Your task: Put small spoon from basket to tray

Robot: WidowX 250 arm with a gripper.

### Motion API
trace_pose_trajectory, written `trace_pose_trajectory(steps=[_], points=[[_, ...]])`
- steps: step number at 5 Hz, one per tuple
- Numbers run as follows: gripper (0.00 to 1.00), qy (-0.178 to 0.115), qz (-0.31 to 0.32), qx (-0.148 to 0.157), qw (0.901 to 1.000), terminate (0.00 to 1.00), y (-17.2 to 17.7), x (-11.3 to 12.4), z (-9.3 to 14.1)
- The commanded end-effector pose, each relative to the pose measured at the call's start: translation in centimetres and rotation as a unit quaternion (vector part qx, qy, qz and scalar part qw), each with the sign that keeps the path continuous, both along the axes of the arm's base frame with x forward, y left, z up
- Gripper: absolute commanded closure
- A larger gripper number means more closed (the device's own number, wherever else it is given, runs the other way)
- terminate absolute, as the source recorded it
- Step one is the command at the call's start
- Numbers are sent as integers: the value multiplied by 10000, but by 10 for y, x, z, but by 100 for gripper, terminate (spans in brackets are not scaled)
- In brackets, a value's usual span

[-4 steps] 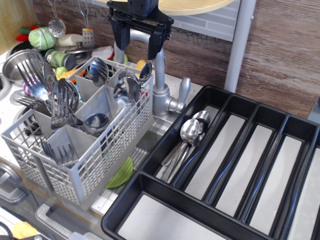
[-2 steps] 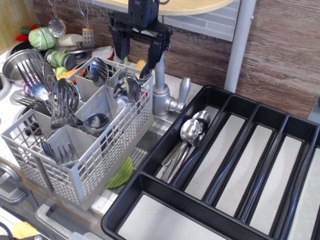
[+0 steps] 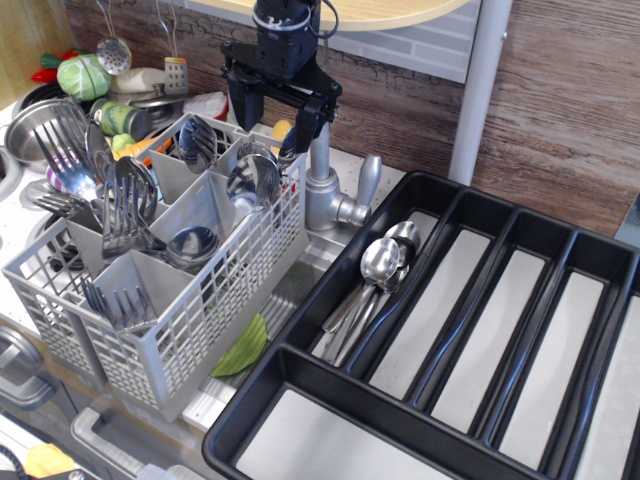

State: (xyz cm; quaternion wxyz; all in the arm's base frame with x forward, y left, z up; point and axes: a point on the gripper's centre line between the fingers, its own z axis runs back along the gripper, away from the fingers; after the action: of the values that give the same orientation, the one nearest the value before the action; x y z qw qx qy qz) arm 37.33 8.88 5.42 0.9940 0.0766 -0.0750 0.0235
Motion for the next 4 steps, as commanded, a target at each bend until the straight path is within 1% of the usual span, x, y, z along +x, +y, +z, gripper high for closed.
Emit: trace_pose_trajectory(steps=[1, 2, 3, 4], points=[[0, -306, -245, 54, 9992, 0, 13, 16, 3], [0, -452, -286, -63, 9986, 0, 14, 23, -2], [100, -465, -339, -215, 9981, 0, 16, 33, -5], [100, -423, -193, -99, 9989, 0, 7, 28, 8]])
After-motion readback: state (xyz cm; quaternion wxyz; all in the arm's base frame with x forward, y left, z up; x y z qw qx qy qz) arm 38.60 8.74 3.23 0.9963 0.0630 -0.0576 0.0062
